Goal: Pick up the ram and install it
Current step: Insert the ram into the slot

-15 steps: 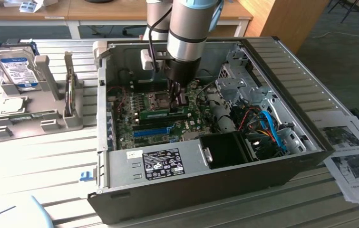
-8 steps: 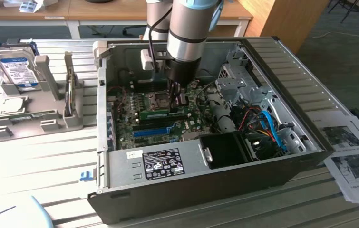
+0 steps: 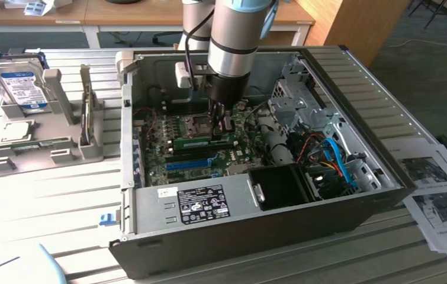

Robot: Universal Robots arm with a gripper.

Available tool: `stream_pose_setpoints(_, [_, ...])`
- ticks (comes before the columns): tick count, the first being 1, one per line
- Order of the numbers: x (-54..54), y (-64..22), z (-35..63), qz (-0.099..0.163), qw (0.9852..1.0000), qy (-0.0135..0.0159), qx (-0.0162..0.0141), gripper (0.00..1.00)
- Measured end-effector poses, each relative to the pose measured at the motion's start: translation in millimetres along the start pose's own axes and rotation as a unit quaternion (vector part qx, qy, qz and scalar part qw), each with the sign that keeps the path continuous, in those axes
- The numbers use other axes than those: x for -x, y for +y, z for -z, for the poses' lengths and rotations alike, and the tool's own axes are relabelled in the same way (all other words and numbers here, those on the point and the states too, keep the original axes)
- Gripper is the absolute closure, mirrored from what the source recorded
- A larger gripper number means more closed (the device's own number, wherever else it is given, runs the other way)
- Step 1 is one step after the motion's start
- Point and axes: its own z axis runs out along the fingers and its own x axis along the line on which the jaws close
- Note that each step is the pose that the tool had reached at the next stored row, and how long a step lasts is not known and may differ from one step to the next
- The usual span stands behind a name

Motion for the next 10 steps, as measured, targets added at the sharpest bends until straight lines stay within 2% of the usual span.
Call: stream_pose_setpoints(10, [0.0, 1.0, -0.1, 0.0, 1.0, 0.0, 0.0, 0.89])
